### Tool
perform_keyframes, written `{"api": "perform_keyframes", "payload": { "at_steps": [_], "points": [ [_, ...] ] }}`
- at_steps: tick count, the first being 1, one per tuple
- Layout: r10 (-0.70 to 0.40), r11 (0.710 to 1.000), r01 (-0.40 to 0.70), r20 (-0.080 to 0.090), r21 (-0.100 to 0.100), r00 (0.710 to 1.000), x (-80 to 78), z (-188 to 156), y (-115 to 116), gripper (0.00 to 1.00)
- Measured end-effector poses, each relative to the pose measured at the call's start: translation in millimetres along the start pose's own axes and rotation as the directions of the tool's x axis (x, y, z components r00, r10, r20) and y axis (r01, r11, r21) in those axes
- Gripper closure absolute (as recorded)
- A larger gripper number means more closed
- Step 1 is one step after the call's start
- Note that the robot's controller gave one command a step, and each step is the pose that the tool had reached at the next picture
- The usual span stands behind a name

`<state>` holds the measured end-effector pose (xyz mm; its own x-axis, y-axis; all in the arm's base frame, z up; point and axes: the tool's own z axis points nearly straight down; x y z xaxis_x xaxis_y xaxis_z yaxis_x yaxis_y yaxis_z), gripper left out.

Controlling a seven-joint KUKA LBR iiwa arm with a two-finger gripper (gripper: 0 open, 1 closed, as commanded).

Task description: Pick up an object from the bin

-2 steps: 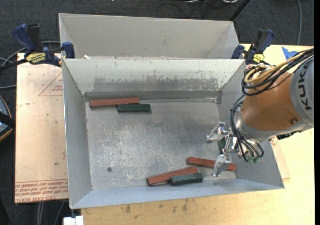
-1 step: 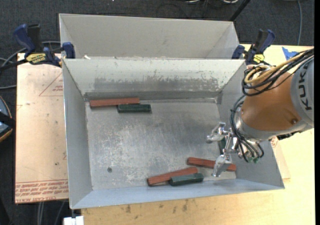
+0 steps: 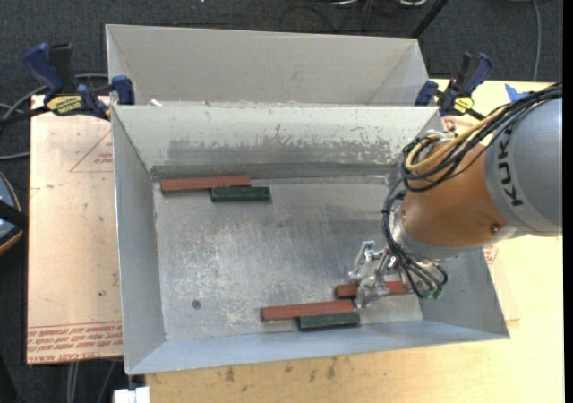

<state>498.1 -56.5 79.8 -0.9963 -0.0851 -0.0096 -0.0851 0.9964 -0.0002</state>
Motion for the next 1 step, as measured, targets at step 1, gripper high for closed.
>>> {"api": "perform_keyframes", "payload": {
  "at_steps": [1],
  "points": [
    [0.000,1.000,0.000,0.000,0.000,1.000,0.0,0.0,0.0,1.00]
  ]
}}
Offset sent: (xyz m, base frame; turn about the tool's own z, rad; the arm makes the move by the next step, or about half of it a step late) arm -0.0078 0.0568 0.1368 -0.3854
